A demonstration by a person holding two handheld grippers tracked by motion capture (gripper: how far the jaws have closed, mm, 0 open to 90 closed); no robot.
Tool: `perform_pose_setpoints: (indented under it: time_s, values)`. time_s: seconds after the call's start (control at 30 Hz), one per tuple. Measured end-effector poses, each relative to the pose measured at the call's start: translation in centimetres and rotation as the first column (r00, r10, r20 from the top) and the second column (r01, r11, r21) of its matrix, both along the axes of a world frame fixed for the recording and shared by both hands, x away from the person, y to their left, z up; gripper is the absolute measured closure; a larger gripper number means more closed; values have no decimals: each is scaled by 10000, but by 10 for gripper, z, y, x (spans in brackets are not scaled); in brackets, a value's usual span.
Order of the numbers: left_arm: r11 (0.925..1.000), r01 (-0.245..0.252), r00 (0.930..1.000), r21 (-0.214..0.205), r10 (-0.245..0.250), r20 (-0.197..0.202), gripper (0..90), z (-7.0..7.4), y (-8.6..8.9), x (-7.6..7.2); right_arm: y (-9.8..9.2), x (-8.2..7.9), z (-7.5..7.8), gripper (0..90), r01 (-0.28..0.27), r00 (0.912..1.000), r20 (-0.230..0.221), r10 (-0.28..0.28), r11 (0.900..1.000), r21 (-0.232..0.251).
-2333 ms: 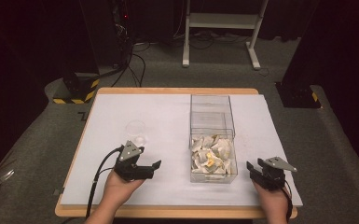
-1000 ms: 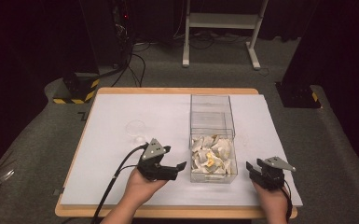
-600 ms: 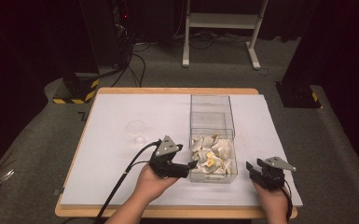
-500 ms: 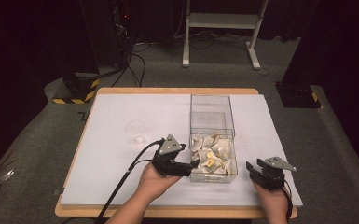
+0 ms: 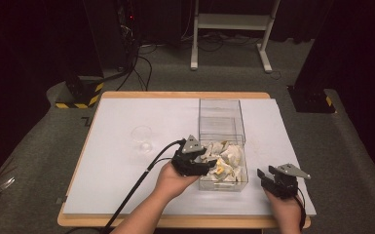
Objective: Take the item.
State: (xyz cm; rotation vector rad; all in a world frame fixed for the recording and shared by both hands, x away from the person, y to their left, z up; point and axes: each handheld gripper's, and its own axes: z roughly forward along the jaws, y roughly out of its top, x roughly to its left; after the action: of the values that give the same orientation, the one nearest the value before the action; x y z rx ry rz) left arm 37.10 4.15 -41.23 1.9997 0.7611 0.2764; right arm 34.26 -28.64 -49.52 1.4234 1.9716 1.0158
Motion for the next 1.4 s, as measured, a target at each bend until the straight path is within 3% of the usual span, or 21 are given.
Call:
perform_pose_setpoints:
  time_s: [0.1, 0.23, 0.33, 0.63, 0.9, 1.0, 1.2, 1.4]
  values:
    - [9997, -61, 10000, 234, 61, 8, 481, -3, -4, 4, 0, 0, 0, 504, -1, 10000, -6, 1, 10000, 2]
    - [9996, -74, 10000, 286, 75, -20, 566, -4, -7, 8, 0, 0, 0, 504, -23, 10000, 8, 23, 10000, 8]
    - [9985, -47, 9999, 551, 54, -130, 641, -7, -10, 11, -1, 0, 0, 504, 27, 10000, 2, -27, 9999, 140]
    - [9946, -135, 9997, 1031, 154, -177, 715, -11, -15, 14, -1, 0, 0, 504, 12, 10000, 12, -12, 9999, 156]
    - [9933, -106, 9992, 1148, 149, -363, 743, -15, -19, 14, -4, 0, 0, 503, 23, 10000, 24, -24, 9992, 392]
    - [9921, -45, 9995, 1253, 85, -313, 811, -17, -20, 12, -4, 0, 0, 503, -13, 10000, 71, 11, 9996, 292]
    - [9918, 85, 9997, 1274, -57, -221, 880, -18, -20, 8, -4, 0, 0, 503, 14, 10000, 41, -15, 9991, 415]
    - [9965, 193, 9996, 810, -176, -219, 900, -18, -15, 5, -5, 0, 0, 503, 25, 10000, 54, -27, 9990, 446]
